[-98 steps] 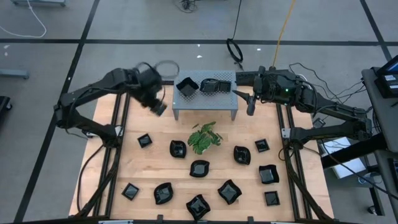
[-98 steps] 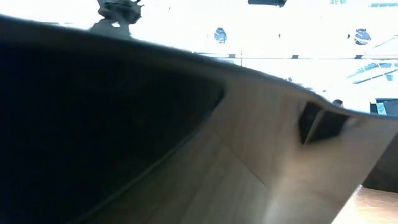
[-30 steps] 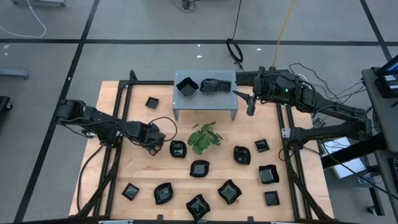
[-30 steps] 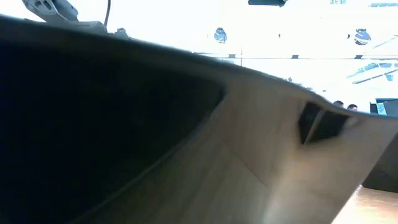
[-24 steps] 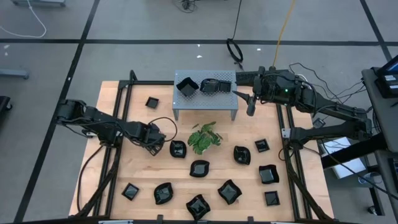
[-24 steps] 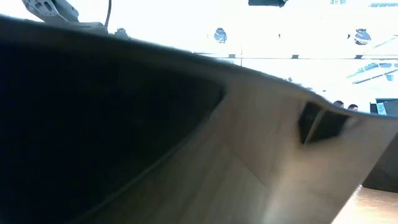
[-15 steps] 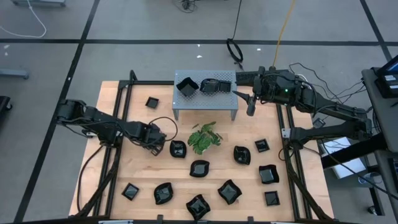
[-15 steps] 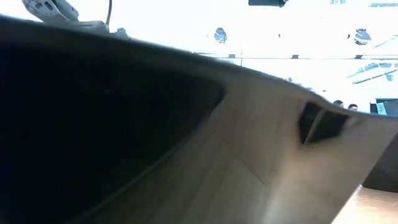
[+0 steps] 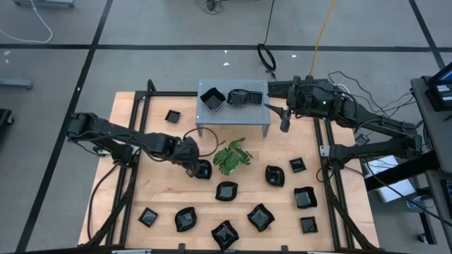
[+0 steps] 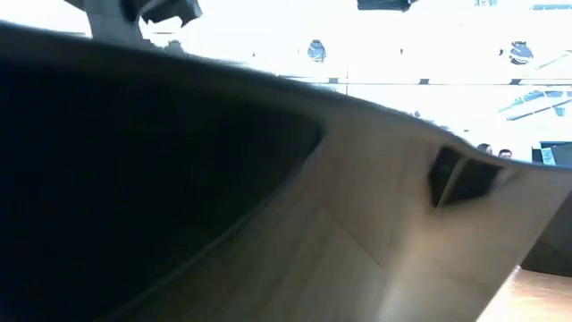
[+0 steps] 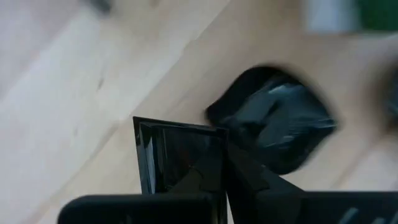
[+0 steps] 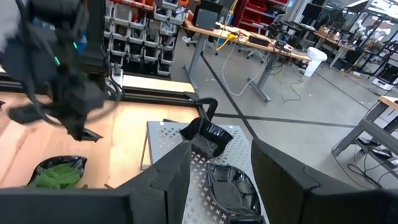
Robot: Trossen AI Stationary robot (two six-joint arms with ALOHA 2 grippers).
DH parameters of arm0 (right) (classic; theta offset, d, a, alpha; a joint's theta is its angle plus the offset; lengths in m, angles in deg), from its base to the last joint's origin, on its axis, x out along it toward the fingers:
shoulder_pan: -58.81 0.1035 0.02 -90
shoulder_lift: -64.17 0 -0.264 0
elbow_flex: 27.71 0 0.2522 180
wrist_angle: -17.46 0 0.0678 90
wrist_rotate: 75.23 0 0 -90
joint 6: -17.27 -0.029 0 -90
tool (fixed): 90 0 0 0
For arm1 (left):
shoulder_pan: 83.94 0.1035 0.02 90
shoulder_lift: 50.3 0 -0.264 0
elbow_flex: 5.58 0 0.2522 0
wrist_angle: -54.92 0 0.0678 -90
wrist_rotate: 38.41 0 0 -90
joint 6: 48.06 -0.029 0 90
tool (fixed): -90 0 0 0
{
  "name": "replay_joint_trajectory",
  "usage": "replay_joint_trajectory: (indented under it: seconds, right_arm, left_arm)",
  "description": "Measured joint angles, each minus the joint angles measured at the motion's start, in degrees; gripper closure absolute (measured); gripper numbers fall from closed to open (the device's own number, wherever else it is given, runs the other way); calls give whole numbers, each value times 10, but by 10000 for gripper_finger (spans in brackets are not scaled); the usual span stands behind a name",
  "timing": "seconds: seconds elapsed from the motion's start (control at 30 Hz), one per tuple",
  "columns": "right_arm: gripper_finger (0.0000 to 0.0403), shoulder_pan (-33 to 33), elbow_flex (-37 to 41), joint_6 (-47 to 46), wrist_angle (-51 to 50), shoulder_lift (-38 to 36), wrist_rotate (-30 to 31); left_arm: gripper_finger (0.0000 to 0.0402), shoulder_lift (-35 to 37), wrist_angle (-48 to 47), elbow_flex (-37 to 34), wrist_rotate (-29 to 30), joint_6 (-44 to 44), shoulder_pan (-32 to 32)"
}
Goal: Pick & Place Mini shaped plates
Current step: Move the square plate to the middle of the table
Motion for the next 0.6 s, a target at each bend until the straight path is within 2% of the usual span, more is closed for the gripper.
replay_joint_trajectory:
  seconds: [0.2,0.43,0.6]
  right_arm:
    - [248,0,0,21,-13,0,0]
    - [248,0,0,28,-13,0,0]
    - [248,0,0,23,-14,0,0]
  left_arm:
    - [391,0,66,67,21,-56,-50]
    - [396,-13,212,72,12,-126,-158]
    - [384,-59,277,72,12,-128,-219]
